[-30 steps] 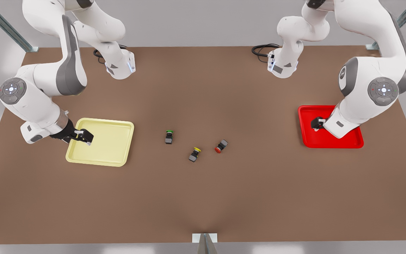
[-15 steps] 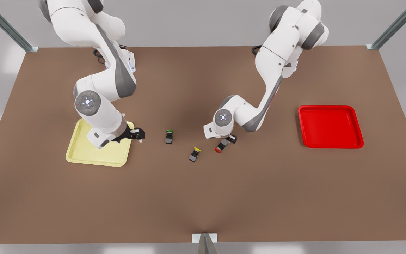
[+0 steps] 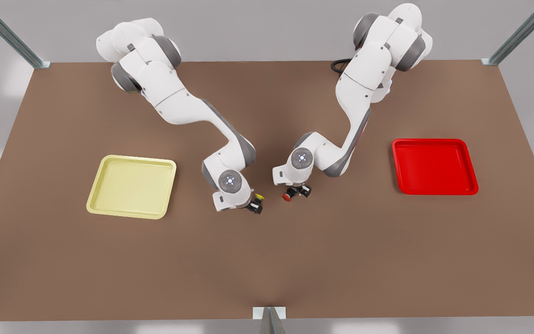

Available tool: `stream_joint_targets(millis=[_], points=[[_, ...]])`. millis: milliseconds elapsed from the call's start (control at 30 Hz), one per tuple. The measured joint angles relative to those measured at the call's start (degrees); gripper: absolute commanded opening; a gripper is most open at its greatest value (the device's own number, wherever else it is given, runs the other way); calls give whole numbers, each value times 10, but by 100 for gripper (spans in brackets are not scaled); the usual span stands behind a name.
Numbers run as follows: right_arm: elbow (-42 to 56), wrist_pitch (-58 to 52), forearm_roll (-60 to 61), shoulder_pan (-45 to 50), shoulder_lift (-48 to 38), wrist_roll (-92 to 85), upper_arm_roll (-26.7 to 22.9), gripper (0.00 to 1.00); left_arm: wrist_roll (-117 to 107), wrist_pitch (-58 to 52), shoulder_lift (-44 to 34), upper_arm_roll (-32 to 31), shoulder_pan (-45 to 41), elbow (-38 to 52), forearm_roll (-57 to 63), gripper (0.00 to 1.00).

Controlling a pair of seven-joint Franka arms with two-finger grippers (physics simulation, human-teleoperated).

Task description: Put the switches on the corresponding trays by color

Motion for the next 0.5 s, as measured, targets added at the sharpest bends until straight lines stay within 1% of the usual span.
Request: stream_joint_targets(millis=[67,167,200,233,267,300,400,433,500], points=[[-1,48,3,0,9,2,1,100,0,0,4,-1,1,0,0,100],[23,57,1,0,31,-2,9,100,0,0,11,-1,1,0,1,100],[24,57,-1,6,30,-6,8,100,0,0,11,-1,1,0,1,95],[23,56,-19,6,30,-8,8,100,-1,0,11,-1,1,0,0,77],[24,56,-22,7,31,-10,6,100,-1,0,11,-1,1,0,0,54],[22,55,-38,8,34,-10,5,100,-5,-2,10,-1,1,1,-1,46],[21,56,-49,8,43,-10,5,98,-7,0,11,-1,1,2,-3,48],[22,55,-48,8,44,-9,6,95,-7,0,12,-1,1,2,-3,48],[20,49,-50,9,43,-8,9,93,-6,0,12,-1,1,2,-3,49]])
